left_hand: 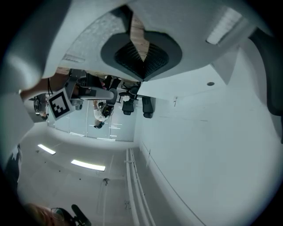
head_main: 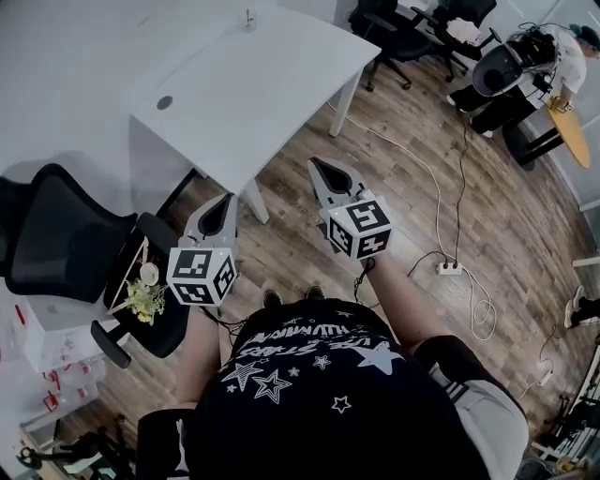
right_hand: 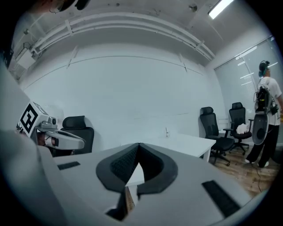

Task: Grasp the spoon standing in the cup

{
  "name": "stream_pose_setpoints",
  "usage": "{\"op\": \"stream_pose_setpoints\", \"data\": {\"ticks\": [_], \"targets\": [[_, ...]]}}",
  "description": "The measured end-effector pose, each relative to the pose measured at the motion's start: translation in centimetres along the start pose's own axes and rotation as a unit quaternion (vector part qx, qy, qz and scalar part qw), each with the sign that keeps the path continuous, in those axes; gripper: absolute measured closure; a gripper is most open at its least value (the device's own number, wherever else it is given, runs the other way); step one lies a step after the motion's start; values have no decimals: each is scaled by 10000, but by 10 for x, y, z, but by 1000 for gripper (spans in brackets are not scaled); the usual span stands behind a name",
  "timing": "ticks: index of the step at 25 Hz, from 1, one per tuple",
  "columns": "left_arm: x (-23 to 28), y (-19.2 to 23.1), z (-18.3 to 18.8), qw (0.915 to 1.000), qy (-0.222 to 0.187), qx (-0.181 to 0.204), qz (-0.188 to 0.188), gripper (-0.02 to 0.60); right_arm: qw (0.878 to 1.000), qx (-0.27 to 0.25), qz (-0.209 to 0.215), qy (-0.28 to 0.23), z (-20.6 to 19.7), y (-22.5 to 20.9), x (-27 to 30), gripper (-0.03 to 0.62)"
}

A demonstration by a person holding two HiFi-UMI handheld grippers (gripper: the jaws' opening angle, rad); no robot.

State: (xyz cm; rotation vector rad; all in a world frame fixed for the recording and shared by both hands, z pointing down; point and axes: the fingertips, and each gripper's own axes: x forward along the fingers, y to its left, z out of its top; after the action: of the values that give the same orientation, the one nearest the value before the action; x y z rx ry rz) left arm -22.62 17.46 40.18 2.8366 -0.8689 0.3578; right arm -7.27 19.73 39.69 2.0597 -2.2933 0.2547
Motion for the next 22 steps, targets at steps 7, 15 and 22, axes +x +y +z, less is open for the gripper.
{"op": "stream_pose_setpoints", "data": {"ticks": [7, 15, 22], "targets": [[5, -14, -4, 9999, 94, 16, 74, 574, 9994, 120, 317, -121, -2, -1, -9, 585], [23, -35, -11, 9995, 207, -1, 221, 574, 9994, 108, 321, 20, -17, -29, -19, 585], [21, -41, -21, 9979, 209, -463, 394, 574, 9988, 146, 448, 165, -33, -44, -26, 585]]}}
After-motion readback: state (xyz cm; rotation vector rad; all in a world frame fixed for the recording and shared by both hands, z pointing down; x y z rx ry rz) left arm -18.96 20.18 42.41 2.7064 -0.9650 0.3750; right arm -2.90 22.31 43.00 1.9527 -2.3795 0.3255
